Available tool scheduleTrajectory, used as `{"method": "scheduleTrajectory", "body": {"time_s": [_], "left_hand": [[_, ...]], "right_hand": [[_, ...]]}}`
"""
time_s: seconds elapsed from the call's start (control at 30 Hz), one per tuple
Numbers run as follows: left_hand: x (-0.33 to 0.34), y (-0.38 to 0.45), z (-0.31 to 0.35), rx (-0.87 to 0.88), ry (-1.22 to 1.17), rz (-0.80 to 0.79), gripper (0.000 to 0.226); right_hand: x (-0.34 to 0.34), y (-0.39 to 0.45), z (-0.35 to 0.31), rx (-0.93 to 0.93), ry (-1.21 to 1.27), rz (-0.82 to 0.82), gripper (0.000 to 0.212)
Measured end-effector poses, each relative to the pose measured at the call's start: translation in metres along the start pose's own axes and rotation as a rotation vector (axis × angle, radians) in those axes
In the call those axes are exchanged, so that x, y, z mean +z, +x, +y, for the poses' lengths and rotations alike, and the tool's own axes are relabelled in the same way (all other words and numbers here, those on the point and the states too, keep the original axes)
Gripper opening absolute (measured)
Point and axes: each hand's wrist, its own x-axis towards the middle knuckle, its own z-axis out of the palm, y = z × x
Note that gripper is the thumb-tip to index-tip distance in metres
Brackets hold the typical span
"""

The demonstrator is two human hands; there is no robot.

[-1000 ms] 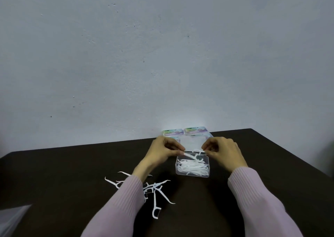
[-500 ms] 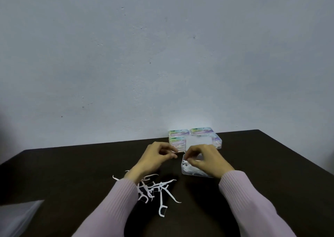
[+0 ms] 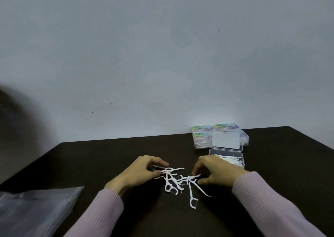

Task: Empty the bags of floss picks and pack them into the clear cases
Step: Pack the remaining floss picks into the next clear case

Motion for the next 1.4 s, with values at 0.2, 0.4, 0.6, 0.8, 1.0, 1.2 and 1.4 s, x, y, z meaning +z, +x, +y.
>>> {"method": "scheduleTrajectory", "body": {"time_s": [0.2,0.4,0.6,0.8,1.0,1.2,1.4], "left_hand": [[-0.013,-0.009,-0.016,-0.017,0.024,-0.011,0.049],[-0.012,-0.01,-0.017,0.028,-0.081,0.053,0.036],[-0.001,-0.008,-0.011,0.053,-0.162,0.1,0.025],[0.012,-0.011,0.008,-0.046,-0.051,0.144,0.054],[0.028,-0.007,0.019,-0.043,0.117,0.193,0.05],[0.018,-0.007,0.015,-0.019,-0.105,0.117,0.031],[0.023,-0.008,0.013,-0.051,-0.035,0.192,0.044]], "right_hand": [[0.002,0.002,-0.008,-0.04,-0.009,-0.048,0.039],[0.004,0.002,-0.011,-0.037,-0.02,-0.039,0.047],[0.008,0.004,-0.008,-0.016,0.075,0.063,0.037],[0.011,0.006,-0.008,-0.027,0.071,0.162,0.024],[0.018,0.009,-0.014,0.018,0.056,0.139,0.042],[0.013,0.005,-0.012,0.025,0.004,0.162,0.038],[0.014,0.003,-0.019,0.071,-0.253,0.146,0.044]]}}
